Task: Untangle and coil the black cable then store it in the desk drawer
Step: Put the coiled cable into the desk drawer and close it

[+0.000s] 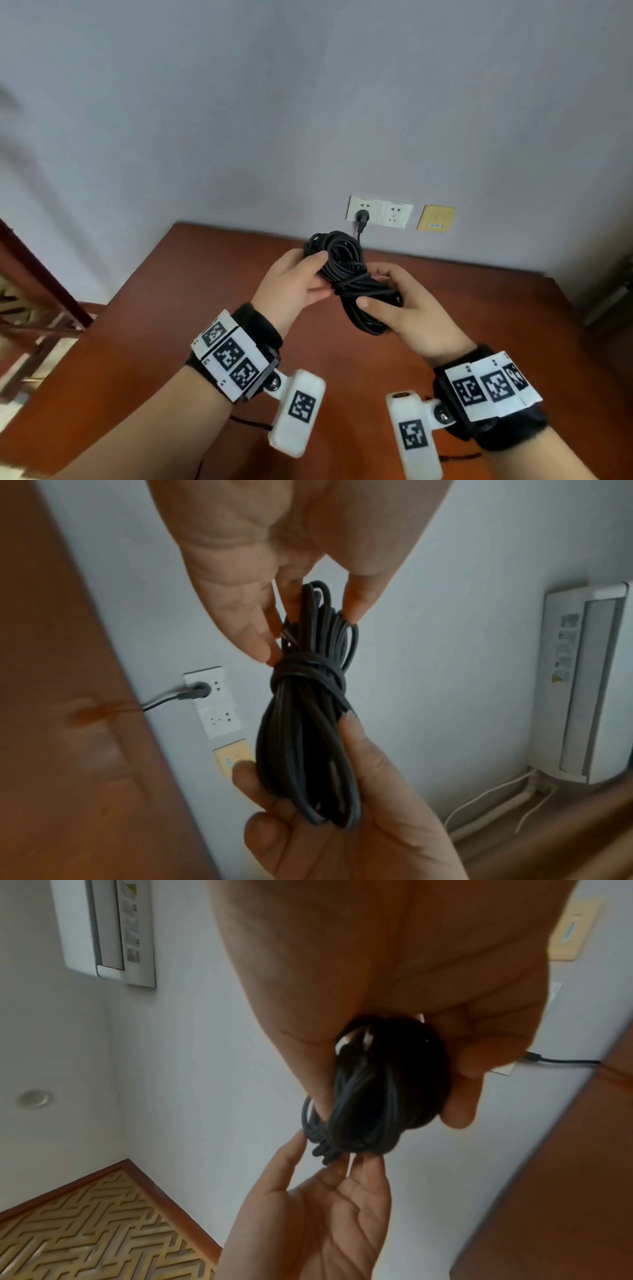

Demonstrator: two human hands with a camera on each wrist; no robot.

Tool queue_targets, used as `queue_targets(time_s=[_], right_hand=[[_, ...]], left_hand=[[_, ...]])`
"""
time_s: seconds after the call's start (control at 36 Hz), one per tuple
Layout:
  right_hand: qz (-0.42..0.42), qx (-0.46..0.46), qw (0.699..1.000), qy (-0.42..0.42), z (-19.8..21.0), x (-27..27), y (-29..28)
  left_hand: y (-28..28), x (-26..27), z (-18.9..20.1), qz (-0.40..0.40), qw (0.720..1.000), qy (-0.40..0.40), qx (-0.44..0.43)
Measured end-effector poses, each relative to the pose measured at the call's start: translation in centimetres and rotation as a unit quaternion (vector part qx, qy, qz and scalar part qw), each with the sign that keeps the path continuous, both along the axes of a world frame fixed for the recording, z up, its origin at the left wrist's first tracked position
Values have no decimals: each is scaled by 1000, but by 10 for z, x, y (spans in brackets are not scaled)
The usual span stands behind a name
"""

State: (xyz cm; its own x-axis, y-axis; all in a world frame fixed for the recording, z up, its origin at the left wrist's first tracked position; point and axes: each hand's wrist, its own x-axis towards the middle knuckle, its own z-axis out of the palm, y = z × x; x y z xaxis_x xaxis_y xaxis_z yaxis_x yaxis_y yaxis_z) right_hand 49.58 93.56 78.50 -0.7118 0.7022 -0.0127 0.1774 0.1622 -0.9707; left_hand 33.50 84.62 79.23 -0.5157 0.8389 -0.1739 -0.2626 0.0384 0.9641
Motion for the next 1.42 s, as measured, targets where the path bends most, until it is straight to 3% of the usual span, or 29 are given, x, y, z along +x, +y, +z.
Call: queue_targets(time_s=[0.11,0.28,0.47,0.69,0.97,1.06,1.11,1.17,1.22,1.28,1.33,1.42], right_hand=[[7,32,999,8,-35,2,-14],[18,99,995,-5,-87,0,-37],[66,166,984,7,-144,21,-109],[87,213,973,0,-190,48,-201],[60,119,991,25,-240,36,-260],[59,99,993,18,-253,22,-266],[56,88,994,18,-260,13,-269],[52,68,996,23,-267,4,-271],[49,53,997,28,-274,-4,-273],[48,45,997,32,-279,-10,-274],[50,39,997,37,-282,-14,-275],[58,31,997,44,-286,-18,-275]], left_hand=[[-20,-1,-41,43,999,-25,22],[-54,-3,-95,-4,998,-1,59],[-122,16,-168,2,994,19,110],[-215,39,-216,-7,989,48,142],[-299,30,-254,-6,989,139,39],[-313,10,-271,43,980,196,-8],[-319,-7,-284,68,951,298,-54],[-325,-23,-301,43,891,431,-137],[-327,-34,-316,18,839,503,-208],[-326,-42,-326,33,825,506,-250],[-320,-48,-332,55,829,479,-284],[-308,-49,-341,73,859,402,-307]])
